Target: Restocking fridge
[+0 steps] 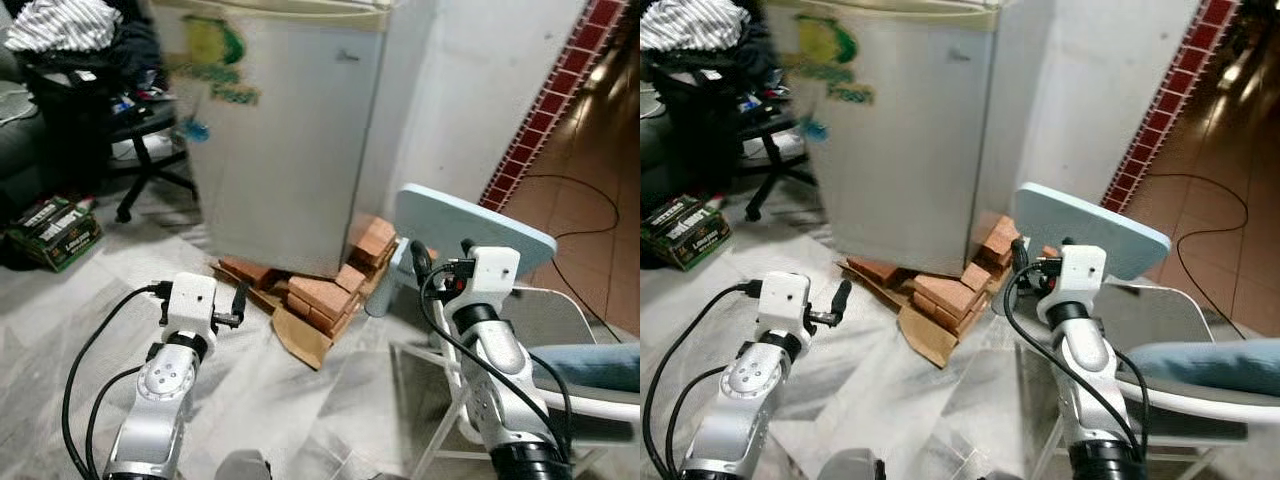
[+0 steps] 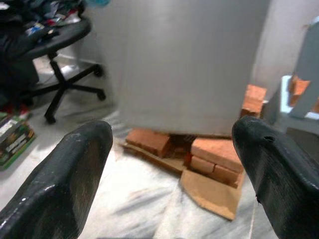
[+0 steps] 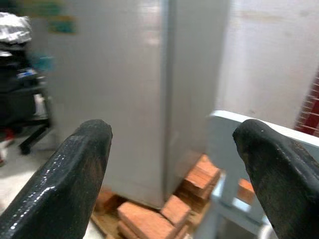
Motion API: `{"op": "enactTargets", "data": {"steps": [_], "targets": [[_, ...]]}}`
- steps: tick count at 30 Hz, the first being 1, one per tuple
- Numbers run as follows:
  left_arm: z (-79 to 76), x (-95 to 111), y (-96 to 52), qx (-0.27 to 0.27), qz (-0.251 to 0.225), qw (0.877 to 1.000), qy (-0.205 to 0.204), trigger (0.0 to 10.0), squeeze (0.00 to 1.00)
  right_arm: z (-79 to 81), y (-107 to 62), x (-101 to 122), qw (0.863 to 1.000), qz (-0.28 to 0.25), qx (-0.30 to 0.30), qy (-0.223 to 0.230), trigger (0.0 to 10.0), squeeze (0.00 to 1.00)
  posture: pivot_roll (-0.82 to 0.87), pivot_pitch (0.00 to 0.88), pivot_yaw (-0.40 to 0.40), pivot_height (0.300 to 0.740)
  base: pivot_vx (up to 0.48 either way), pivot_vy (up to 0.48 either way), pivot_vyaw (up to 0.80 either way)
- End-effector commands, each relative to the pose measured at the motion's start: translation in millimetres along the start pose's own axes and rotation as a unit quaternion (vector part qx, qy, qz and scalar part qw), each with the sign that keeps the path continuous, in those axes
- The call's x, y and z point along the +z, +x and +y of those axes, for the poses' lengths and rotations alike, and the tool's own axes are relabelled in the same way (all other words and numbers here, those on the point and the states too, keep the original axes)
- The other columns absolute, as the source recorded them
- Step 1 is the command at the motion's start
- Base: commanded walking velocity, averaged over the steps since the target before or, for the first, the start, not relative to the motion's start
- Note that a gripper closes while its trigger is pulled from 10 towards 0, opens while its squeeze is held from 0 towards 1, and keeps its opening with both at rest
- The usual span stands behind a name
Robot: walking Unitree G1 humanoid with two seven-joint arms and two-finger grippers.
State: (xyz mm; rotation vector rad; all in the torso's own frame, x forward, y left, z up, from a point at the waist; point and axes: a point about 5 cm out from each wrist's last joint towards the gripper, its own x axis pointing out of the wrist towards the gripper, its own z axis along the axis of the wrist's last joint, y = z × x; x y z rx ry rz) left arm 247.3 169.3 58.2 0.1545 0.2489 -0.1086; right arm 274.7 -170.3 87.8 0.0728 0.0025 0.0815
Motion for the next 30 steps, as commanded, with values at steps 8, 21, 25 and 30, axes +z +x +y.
{"op": "enactTargets", "data": {"steps": [8, 21, 25, 30], "targets": [[1.1, 0.0, 2.8, 0.003, -0.003, 1.000, 0.008, 10.0, 0.00, -1.1, 4.2, 0.7, 1.000, -0.003, -0.006, -0.006, 10.0, 0.00, 0.07, 0.002, -0.046, 0.740, 0.000, 0.480, 0.00], [-1.6, 2.1, 5.3, -0.010, -0.009, 1.000, 0.003, 10.0, 0.00, -0.4, 5.4, -1.3, 1.000, -0.003, -0.007, -0.010, 10.0, 0.00, 0.07, 0.002, -0.044, 0.740, 0.000, 0.480, -0.78], [-2.2, 2.2, 5.1, -0.013, -0.010, 1.000, 0.002, 10.0, 0.00, -0.2, 5.0, -1.5, 1.000, -0.002, -0.006, -0.011, 10.0, 0.00, 0.07, 0.007, -0.045, 0.740, 0.000, 0.480, -0.80], [-3.1, 1.8, 4.7, -0.019, -0.011, 1.000, -0.005, 10.0, 0.00, -1.1, 5.3, -1.1, 1.000, -0.002, -0.007, -0.013, 10.0, 0.00, 0.07, 0.009, -0.046, 0.740, 0.000, 0.480, -0.80]]}}
